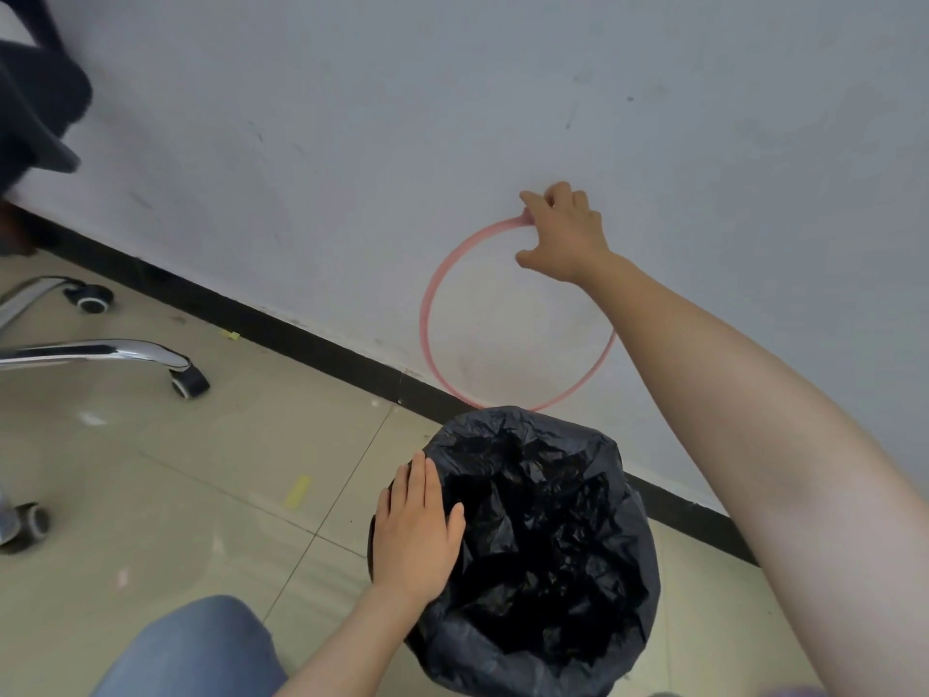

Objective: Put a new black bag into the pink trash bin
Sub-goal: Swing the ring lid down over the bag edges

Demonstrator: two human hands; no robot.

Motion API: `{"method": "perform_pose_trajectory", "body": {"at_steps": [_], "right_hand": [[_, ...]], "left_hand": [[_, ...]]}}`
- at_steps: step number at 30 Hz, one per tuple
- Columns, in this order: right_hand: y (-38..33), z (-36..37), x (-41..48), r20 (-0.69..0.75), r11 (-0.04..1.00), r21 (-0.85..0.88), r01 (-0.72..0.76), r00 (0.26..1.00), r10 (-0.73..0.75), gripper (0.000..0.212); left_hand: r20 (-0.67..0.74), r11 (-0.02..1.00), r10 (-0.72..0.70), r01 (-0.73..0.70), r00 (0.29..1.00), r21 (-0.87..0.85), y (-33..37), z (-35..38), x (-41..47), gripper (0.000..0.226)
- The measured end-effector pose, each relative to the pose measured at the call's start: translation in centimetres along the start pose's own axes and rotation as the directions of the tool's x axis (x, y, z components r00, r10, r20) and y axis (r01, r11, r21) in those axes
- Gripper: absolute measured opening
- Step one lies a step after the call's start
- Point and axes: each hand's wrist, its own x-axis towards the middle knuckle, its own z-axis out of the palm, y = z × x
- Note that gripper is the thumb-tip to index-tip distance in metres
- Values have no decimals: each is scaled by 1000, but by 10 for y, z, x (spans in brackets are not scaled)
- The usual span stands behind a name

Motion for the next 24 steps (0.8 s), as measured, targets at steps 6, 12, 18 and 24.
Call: {"method": "perform_pose_trajectory", "body": {"at_steps": [6,12,18,24], "right_hand": [[9,-34,-91,-189,981,-69,179,964,-189,45],[-5,-18,-262,-45,946,-20,324,945,-325,37],[-28,63,-351,299,930,-27,367,890,-343,37],[-29,97,-368,318,942,43,333,889,-329,38]], "left_hand": [[-66,955,-48,26,997,-295,-2,-11,-6,67],[-124,758,-249,113,961,-643,-25,-22,-14,60],[-105,775,-212,102,972,-623,-20,-17,-22,60],[-95,801,-216,121,972,-586,-14,-9,-32,61]]}}
